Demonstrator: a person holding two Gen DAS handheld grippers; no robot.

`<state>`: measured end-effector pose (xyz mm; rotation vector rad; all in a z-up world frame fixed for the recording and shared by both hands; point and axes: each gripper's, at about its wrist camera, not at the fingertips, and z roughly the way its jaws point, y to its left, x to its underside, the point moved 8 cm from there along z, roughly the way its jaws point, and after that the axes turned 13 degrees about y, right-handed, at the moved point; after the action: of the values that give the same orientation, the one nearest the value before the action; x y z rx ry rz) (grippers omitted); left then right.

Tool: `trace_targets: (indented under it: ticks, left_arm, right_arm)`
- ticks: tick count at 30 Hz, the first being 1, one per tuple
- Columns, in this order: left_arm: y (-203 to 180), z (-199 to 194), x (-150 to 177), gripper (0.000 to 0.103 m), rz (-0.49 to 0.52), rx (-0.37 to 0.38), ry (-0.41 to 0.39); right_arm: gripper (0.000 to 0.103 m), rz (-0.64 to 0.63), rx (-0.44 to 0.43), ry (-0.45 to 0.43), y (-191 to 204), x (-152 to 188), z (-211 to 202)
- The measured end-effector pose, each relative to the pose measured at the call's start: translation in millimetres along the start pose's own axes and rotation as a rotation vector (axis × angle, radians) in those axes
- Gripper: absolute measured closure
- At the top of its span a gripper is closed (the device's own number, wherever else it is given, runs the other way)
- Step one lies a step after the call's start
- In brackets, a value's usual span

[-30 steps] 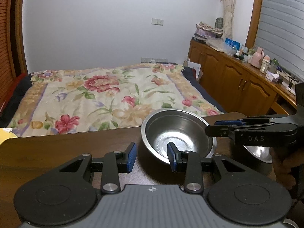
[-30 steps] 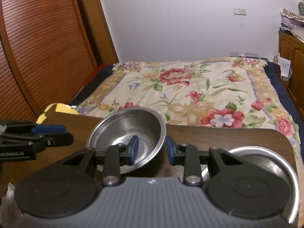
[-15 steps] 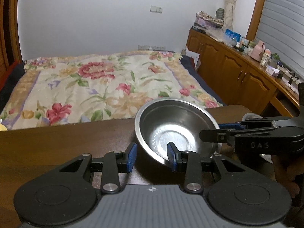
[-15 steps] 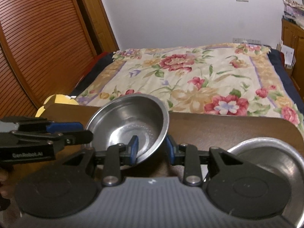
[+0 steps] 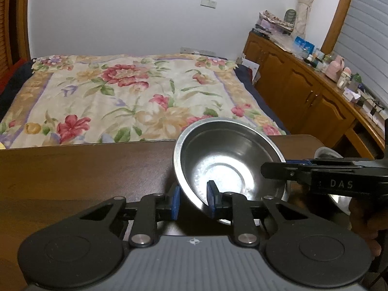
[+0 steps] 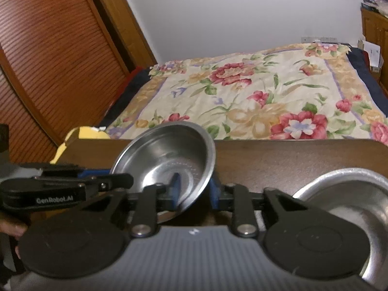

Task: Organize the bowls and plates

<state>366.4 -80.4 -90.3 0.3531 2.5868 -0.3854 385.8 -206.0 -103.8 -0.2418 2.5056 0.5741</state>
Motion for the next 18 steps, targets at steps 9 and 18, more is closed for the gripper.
trace_targets:
  ticks: [9, 18]
  left_arm:
    - [-23.9, -33.9, 6.1, 0.08, 0.048, -0.056, -0.051]
    - [-44.2, -65.5, 17.6, 0.08, 0.096, -0.043, -0.098]
  right_arm:
    - [0.084, 0.011, -0.024, -0.01, 5.5, 6.3, -17.4]
    - [0.085, 0.023, -0.015, -0.036, 7.7, 16.2, -44.4]
